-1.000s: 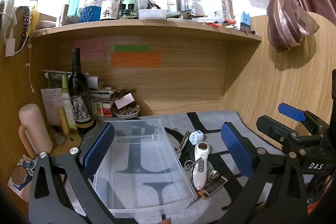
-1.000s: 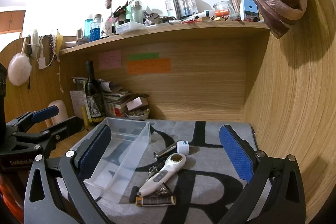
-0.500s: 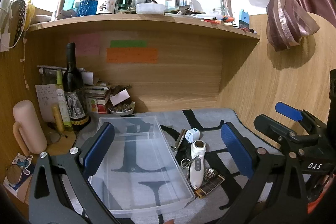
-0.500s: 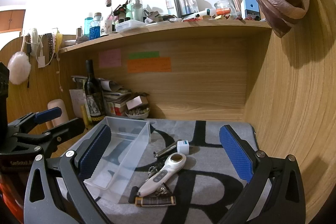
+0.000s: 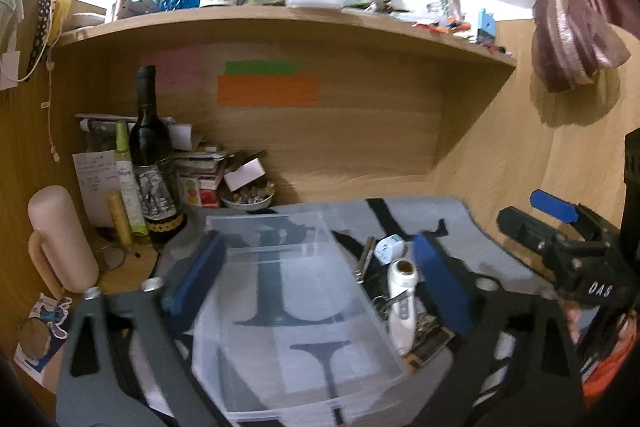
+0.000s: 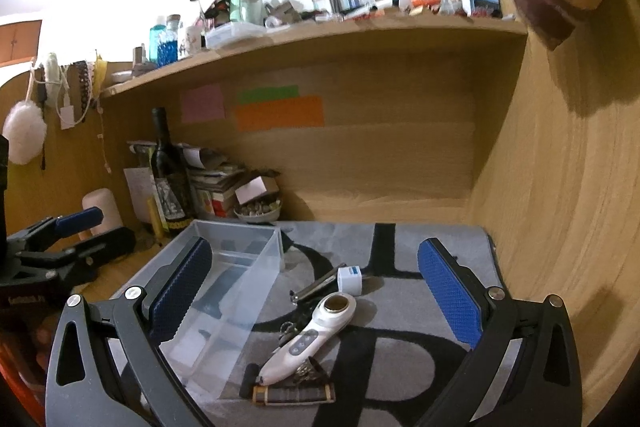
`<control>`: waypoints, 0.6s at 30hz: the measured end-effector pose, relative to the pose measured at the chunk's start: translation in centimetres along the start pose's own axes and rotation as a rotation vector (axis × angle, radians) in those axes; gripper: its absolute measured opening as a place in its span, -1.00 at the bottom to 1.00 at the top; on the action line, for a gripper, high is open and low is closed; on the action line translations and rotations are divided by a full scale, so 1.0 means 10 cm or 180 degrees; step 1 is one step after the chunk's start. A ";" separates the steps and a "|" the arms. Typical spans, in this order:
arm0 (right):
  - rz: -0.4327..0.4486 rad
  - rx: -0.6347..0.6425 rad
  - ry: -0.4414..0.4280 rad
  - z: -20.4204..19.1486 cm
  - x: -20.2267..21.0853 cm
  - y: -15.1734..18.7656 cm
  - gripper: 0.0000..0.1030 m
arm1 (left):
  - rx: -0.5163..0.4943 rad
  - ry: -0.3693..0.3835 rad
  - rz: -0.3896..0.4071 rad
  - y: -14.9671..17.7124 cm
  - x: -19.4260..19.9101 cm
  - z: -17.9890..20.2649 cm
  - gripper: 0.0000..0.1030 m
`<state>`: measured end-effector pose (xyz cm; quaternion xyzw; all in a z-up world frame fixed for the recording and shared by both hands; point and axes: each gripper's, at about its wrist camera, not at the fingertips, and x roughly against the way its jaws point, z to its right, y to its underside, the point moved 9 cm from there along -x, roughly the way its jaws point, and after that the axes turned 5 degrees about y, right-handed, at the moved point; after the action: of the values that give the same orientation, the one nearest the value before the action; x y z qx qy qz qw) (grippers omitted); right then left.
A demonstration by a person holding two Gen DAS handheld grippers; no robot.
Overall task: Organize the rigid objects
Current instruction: 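Grasp the clear plastic box rim with the left gripper while the right gripper grasps the white plug adapter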
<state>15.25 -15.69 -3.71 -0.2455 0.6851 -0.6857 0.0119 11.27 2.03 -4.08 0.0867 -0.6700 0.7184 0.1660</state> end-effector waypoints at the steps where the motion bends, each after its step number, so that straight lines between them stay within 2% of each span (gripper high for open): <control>1: -0.0020 -0.0003 0.0003 0.02 -0.03 0.00 1.00 | 0.0009 -0.0046 -0.0043 0.00 -0.03 -0.07 0.64; 6: -0.0150 0.0027 0.0024 0.08 -0.22 0.01 1.00 | 0.0114 -0.0171 -0.0242 0.04 -0.15 -0.45 0.54; 7: -0.0171 0.0033 0.0016 0.08 -0.24 0.01 1.00 | 0.0108 -0.0214 -0.0279 0.05 -0.17 -0.50 0.44; 11: -0.0265 0.0089 0.0051 0.13 -0.37 0.02 0.98 | 0.0105 -0.0361 -0.0553 0.16 -0.33 -0.77 0.25; 12: -0.0292 0.0108 0.0057 0.14 -0.40 0.03 0.94 | 0.0124 -0.0372 -0.0674 0.22 -0.40 -0.84 0.20; 14: -0.0382 0.0149 0.0041 0.16 -0.47 0.05 0.82 | 0.0147 -0.0380 -0.0831 0.30 -0.48 -0.93 -0.04; 15: -0.0430 0.0160 0.0032 0.16 -0.50 0.06 0.75 | 0.0174 -0.0389 -0.0942 0.37 -0.55 -1.00 -0.05; 18: -0.0590 0.0167 0.0006 0.18 -0.63 0.13 0.69 | 0.0238 -0.0344 -0.1151 0.51 -0.66 -1.11 -0.05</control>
<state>21.00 -15.26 -7.06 -0.3068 0.6413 -0.7018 -0.0458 16.71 11.94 -12.16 0.2502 -0.6242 0.6955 0.2529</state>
